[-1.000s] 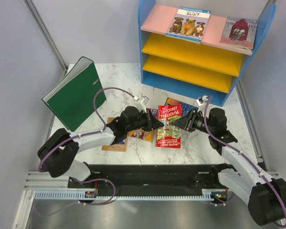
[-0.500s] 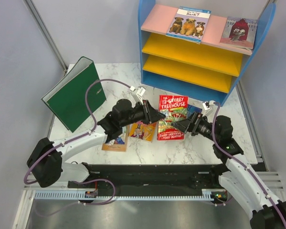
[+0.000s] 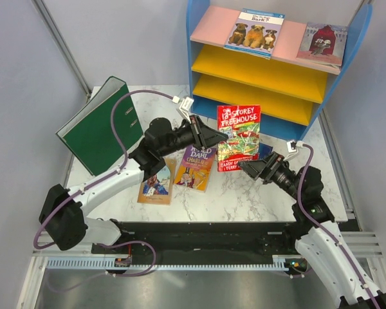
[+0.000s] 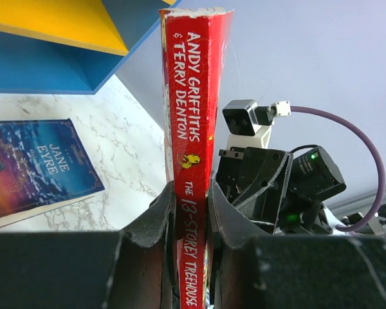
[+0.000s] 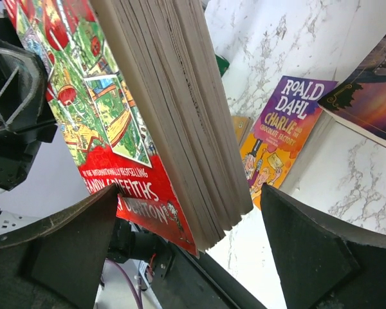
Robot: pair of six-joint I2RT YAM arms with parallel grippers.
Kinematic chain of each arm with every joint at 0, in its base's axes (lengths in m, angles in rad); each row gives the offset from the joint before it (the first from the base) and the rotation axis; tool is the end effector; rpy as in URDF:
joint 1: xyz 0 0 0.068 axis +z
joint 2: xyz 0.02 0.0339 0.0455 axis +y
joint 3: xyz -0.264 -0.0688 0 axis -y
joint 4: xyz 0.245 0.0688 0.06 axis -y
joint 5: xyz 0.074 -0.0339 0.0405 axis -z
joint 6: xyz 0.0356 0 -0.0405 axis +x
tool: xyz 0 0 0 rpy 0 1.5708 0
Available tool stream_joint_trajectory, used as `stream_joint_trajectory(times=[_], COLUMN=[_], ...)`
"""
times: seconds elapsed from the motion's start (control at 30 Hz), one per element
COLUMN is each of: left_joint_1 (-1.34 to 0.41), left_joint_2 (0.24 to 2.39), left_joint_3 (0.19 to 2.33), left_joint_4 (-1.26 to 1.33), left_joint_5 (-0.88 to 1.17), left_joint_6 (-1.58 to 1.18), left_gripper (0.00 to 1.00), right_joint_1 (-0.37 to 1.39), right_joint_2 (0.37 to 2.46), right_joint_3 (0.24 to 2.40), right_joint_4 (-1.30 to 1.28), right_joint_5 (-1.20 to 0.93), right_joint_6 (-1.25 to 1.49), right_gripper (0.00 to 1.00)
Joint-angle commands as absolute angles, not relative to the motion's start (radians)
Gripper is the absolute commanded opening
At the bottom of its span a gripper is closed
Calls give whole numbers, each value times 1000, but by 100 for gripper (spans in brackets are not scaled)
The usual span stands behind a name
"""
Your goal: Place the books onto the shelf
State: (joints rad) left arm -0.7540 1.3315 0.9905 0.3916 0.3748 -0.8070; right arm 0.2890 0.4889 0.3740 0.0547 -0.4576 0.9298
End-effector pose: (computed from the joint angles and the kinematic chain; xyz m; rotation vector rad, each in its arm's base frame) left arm 0.2210 -0.2254 0.3500 0.2940 1.7085 -1.4874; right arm 0.1325 0.0558 0.2626 0.1871 1.7828 1.2780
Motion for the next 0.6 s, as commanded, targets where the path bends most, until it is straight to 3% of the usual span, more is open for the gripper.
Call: stream_joint_trajectory(times=[0.0,0.13,0.23,0.33,0.37,0.43,0.47,0.5,0.57], left_joint_1=[-742,-730,-726,-721,-719,-716,-716,-715,-715], left_joint_2=[1345,1370,1387,1397,1404,1410,1411,1417,1424], left_joint_3=[1057,1058,1071,1086,1092,1095,1097,1098,1100], left_joint_4=[546,601,607,586,581,578,580,580,578], left_joint_5=[439,466,471,468,469,469,468,466,465], left_joint_6=[-880,-923,-930,-916,-910,-911,-913,-913,-908], left_gripper=[2,2,2,2,2,2,2,2,2], right_joint_1=[291,291,291,291,291,290,291,291,291], right_joint_2=[448,428,416,403,405,407,414,419,428], right_joint_3=[356,341,337,345,351,357,367,370,383], right_joint_4=[110,135,143,141,138,137,135,135,137], right_joint_5=[-416,-417,-417,-416,-416,-419,-420,-423,-433], right_joint_6=[969,999,1020,1029,1032,1039,1039,1037,1034], right_gripper=[98,98,91,69,39,22,7,1,0])
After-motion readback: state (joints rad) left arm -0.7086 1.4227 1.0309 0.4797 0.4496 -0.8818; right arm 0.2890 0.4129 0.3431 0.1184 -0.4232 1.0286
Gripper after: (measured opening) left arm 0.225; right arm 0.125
